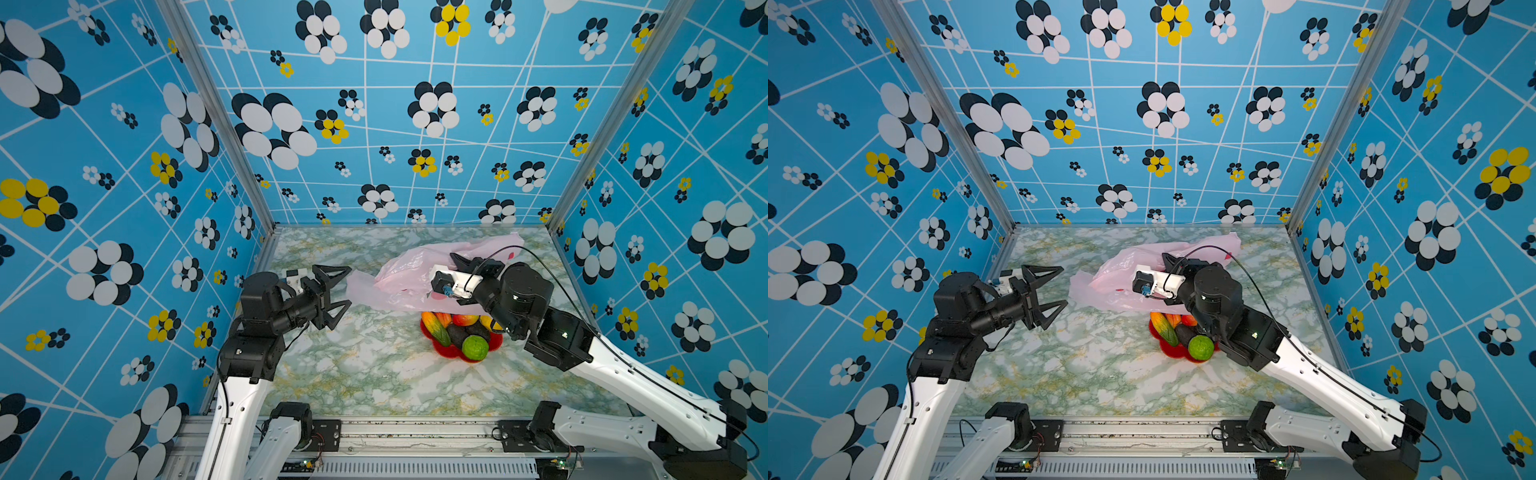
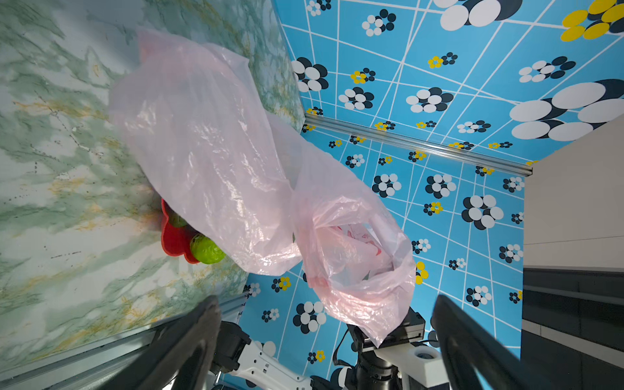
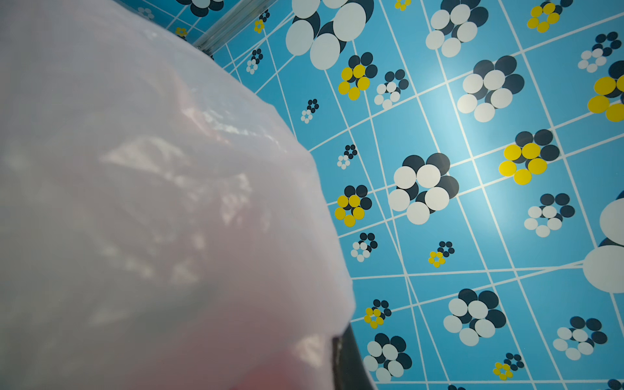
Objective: Place the fruits into the plastic bag
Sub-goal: Pick up the plastic bag from the top-right of the table.
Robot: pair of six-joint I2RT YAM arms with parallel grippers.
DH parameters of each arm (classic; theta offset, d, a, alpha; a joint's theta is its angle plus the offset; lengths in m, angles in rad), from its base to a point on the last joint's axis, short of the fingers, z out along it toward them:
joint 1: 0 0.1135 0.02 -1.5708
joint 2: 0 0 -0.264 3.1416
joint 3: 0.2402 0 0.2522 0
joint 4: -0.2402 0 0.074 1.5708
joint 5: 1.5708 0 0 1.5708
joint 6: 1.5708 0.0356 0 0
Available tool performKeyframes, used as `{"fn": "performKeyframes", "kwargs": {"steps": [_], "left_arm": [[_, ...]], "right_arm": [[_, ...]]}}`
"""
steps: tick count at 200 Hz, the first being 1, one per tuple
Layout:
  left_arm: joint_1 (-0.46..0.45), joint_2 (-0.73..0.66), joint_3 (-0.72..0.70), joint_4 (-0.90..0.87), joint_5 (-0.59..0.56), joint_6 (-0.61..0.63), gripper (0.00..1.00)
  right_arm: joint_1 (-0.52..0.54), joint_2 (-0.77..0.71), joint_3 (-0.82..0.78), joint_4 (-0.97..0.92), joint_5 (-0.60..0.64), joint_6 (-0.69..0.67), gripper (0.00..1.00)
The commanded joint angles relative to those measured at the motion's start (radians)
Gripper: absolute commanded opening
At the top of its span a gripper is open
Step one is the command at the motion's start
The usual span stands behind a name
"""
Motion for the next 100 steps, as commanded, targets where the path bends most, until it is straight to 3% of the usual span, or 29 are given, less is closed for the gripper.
{"fn": "performKeyframes", "kwargs": {"steps": [1, 52, 100], "left_arm": [[0.009, -0.028, -0.027, -0.05, 0.043, -0.029, 0.99], [0.062, -0.058, -0.204, 0.176, 0.075, -0.186, 0.99], [0.162, 0.021, -0.16, 0.156, 0.159, -0.114, 0.99]], "right_arm": [[0.015, 0.0, 0.029, 0.054, 0.031, -0.015, 0.0], [0.104, 0.028, 0.095, 0.008, 0.072, -0.103, 0.0], [0.189, 0.054, 0.143, -0.012, 0.143, -0.156, 0.0]]}}
